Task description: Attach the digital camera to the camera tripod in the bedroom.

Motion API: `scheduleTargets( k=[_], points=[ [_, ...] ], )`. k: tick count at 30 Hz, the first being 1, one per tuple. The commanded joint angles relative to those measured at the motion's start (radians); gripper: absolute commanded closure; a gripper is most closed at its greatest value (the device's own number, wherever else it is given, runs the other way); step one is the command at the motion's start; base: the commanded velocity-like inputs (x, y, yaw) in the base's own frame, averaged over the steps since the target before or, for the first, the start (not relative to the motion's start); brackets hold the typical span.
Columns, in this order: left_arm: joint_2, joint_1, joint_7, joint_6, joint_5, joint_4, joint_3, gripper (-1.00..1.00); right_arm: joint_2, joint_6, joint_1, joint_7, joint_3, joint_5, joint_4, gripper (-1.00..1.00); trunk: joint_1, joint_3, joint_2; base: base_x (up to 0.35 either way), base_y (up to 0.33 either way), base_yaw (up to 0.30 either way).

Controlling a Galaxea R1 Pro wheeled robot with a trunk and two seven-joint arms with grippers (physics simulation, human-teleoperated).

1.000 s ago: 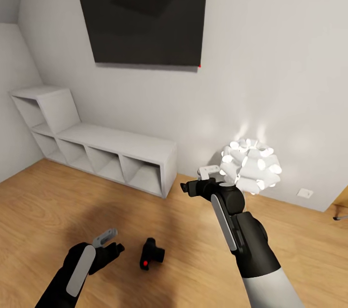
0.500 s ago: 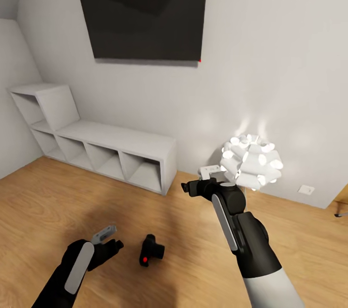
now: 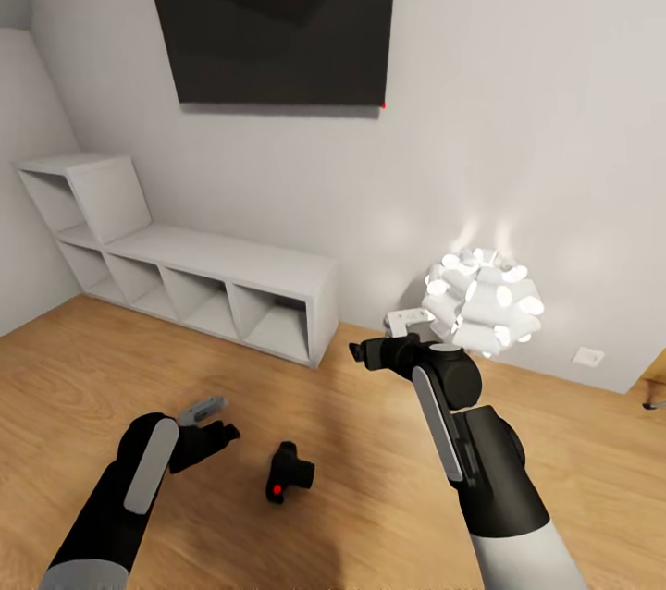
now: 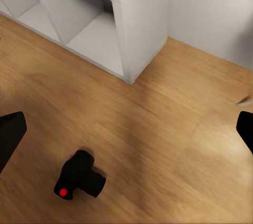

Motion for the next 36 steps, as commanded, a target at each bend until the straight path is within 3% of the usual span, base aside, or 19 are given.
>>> scheduleTargets(
  k=[1, 13, 25, 36],
  points=[
    [0.0, -0.004, 0.01, 0.007, 0.011, -0.002, 0.001, -1.0, 0.001, 0.004, -0.001, -0.001, 0.0, -0.003, -0.003, -1.0, 0.004, -0.004, -0.008, 0.0, 0.0, 0.0],
    [0.001, -0.037, 0.013, 0.023, 0.01, -0.002, -0.002, -1.0, 0.001, 0.004, 0.001, -0.001, 0.004, -0.002, -0.011, -1.0, 0.05, -0.042, -0.092, 0.0, 0.0, 0.0],
    [0.005, -0.041, 0.019, 0.019, 0.005, 0.058, 0.003, -1.0, -0.001, 0.004, 0.001, -0.001, 0.001, -0.007, -0.01, -1.0, 0.096, -0.079, -0.176, 0.0, 0.0, 0.0],
    [0.015, -0.04, 0.017, 0.019, 0.004, 0.062, 0.007, -1.0, 0.002, 0.004, 0.001, -0.001, 0.005, -0.006, -0.011, -1.0, 0.101, -0.122, -0.178, 0.0, 0.0, 0.0]
  ],
)
